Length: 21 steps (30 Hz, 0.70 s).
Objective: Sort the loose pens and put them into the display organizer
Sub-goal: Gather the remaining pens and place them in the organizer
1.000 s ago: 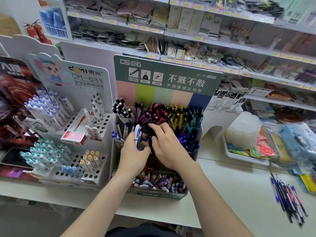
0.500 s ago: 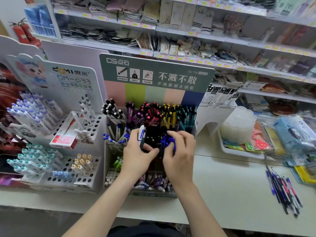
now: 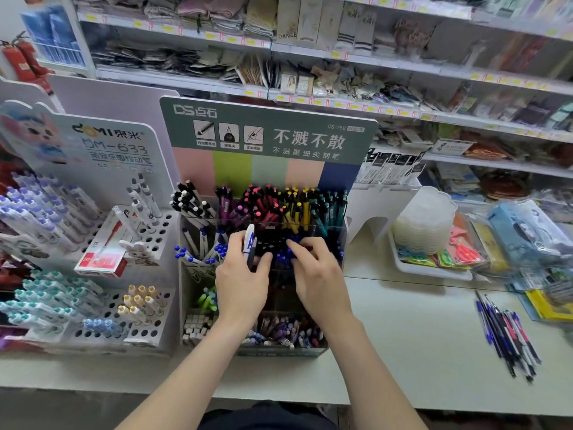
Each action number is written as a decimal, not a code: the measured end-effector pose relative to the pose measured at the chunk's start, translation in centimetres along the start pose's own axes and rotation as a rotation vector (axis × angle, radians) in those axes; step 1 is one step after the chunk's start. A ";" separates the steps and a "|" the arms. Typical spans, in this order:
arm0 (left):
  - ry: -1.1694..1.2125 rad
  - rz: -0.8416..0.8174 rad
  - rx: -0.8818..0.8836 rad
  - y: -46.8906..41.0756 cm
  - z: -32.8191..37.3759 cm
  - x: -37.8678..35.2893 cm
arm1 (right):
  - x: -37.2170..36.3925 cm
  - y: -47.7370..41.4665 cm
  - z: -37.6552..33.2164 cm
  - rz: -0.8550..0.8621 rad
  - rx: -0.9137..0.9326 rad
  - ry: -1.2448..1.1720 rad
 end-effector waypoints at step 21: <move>0.589 -0.625 0.138 1.5 2.6 -1.6 | 0.7 -0.6 -2.5 0.047 -0.551 -0.884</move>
Point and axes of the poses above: each hand's wrist, its own y-axis away from the middle knuckle, its own x-axis out of the back of the hand, z = x × y, the point moved 9 cm from there along -y, towards the middle knuckle, and after that the axes turned 10 degrees about -y, right-handed, at the moved point
